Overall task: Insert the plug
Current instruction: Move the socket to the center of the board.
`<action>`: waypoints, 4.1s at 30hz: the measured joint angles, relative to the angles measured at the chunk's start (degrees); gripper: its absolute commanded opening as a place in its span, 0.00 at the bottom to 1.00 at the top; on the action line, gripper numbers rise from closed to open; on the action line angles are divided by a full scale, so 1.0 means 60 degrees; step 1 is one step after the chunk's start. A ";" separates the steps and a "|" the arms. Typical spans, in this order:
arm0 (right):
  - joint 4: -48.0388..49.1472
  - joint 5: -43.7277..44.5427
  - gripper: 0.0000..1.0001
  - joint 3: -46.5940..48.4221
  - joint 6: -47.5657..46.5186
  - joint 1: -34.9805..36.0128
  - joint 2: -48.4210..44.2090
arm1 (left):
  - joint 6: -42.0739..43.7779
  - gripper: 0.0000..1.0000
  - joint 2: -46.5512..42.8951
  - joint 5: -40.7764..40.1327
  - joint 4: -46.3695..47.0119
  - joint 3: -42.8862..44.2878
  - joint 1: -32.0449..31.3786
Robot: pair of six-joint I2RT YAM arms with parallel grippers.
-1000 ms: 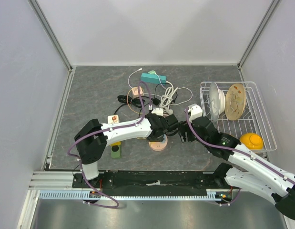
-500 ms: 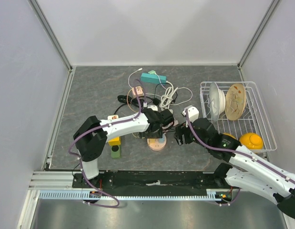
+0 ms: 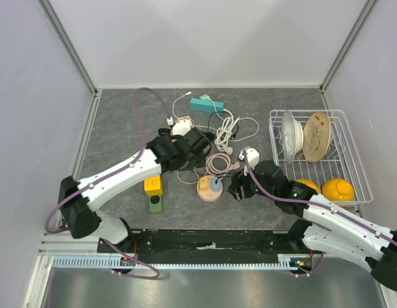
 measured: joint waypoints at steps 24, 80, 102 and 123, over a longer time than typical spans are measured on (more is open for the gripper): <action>0.3861 -0.0827 0.69 0.2106 -0.0892 0.1224 0.7839 | 0.1282 0.93 -0.6641 -0.2350 0.1035 -0.3366 0.0634; -0.0251 0.1129 0.00 0.9857 -0.0364 -0.3716 1.1333 | 0.3085 0.91 -0.6685 -0.2557 0.3373 -0.4575 0.0659; -0.0947 -0.1271 0.02 0.0160 0.1351 -0.1341 0.1337 | 0.3322 0.91 -0.4736 -0.1402 0.5107 -0.4477 0.0663; -0.0004 -0.0029 0.80 0.2069 0.1395 -0.0568 0.4215 | 0.3344 0.91 -0.3450 -0.0725 0.5227 -0.3450 0.1617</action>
